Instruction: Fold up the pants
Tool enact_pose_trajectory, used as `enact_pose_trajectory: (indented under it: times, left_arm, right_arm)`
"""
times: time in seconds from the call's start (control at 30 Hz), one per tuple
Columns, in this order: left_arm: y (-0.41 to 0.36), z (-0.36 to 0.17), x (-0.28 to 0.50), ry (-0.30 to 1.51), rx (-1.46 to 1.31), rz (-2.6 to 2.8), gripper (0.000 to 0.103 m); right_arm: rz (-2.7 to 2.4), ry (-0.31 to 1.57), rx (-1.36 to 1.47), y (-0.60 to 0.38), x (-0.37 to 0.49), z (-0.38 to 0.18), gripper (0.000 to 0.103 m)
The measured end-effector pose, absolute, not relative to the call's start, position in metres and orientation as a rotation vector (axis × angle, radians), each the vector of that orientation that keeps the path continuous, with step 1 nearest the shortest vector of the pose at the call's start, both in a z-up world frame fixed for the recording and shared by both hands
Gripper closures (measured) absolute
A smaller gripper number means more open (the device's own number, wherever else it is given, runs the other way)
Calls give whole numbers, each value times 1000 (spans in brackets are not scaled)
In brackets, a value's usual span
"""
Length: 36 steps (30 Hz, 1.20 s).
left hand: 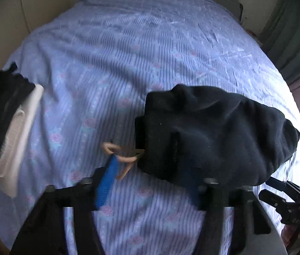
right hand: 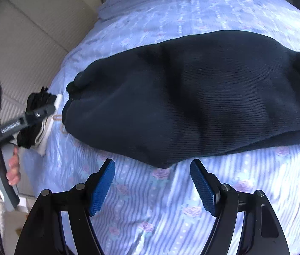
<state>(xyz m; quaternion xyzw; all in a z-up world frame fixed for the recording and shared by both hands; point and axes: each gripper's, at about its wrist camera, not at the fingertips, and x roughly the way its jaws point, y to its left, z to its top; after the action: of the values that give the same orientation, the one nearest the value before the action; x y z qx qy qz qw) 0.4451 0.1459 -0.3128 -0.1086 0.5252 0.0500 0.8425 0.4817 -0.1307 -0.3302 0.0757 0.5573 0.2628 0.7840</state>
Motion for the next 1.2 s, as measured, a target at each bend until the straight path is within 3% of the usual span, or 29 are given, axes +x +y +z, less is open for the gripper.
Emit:
enact_pose_trajectory:
  times: [0.4,0.5,0.53,0.77,0.93,1.2]
  left_arm:
    - [152,-343,472,1174,-382,46,62]
    - [156,-341,468,1153,-426,41,77]
    - [162,-335,464,1136,-454,55,90]
    - [173,-309,446,1068,-436,86,93]
    - [182,-321,445,1096,-394,161,101]
    - [169,-312,425,1098,-229,183,100]
  right_arm:
    - [565,1208,220,-130,489,-339,30]
    - [564,1214,214,-127,493,-338,30]
    - [563,1210,212,-126,492,-336,30]
    - [574,1053,102,-113,494,-294,30]
    - [601,1161,164,-111,522,-326,30]
    - [628,1190,158,-99,488,-330,31]
